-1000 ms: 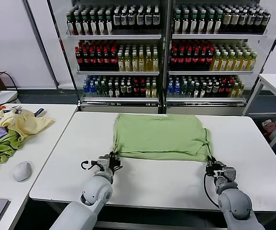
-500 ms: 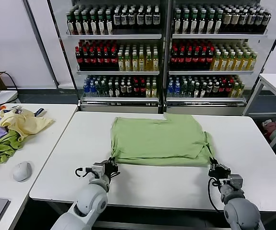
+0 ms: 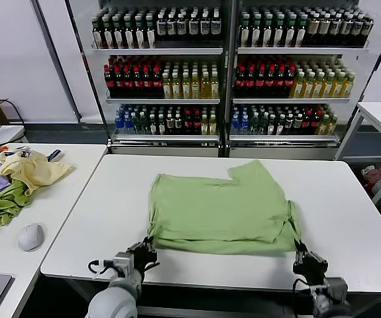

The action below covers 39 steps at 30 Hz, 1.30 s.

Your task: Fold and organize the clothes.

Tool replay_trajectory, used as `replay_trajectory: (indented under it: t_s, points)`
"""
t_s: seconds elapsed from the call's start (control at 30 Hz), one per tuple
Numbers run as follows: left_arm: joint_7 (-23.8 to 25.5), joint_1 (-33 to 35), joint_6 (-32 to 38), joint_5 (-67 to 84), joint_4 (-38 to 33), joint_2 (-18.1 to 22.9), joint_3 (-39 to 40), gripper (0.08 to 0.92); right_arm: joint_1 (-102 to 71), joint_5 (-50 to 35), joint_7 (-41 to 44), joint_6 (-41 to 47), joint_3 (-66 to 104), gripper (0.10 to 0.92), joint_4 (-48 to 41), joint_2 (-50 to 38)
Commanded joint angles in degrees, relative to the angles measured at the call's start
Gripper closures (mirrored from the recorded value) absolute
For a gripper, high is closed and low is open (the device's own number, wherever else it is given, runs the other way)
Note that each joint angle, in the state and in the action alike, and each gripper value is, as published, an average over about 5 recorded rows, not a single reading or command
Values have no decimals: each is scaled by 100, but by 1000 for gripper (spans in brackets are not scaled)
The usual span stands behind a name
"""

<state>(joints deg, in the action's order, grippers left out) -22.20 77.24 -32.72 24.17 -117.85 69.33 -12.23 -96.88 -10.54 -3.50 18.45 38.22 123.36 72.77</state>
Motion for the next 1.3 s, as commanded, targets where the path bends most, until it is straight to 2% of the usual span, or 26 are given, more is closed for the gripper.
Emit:
replay_trajectory:
  t_s: [0.03, 0.17, 0.43, 0.67, 0.87, 0.97, 1.3]
  points:
    - [56, 978, -59, -342, -731, -27, -372, 901, -773, 367, -64, 156, 59, 898, 642, 136]
    - [47, 931, -57, -392, -859, -83, -525, 832, -622, 273, -113, -41, 61, 813, 770, 110]
    - [-112, 345, 191, -78, -908, -258, -718, 591, 1026, -439, -484, 111, -93, 589, 302, -300]
    - [-246, -839, 340, 234, -198, -465, -372, 383, 3099, -887, -659, 625, -876, 389, -1169, -583]
    - [-310, -2108, 183, 683, 838, -340, 214, 220, 4732, -1165, -671, 821, -1647, 229, -2615, -636]
    - [-313, -2671, 171, 708, 1454, -199, 488, 184, 5314, -1353, -650, 882, -1955, 206, -3346, -622]
    - [-288, -4140, 194, 600, 3548, 274, 1090, 177, 6826, -1139, -603, 969, -2430, 203, -5549, -232]
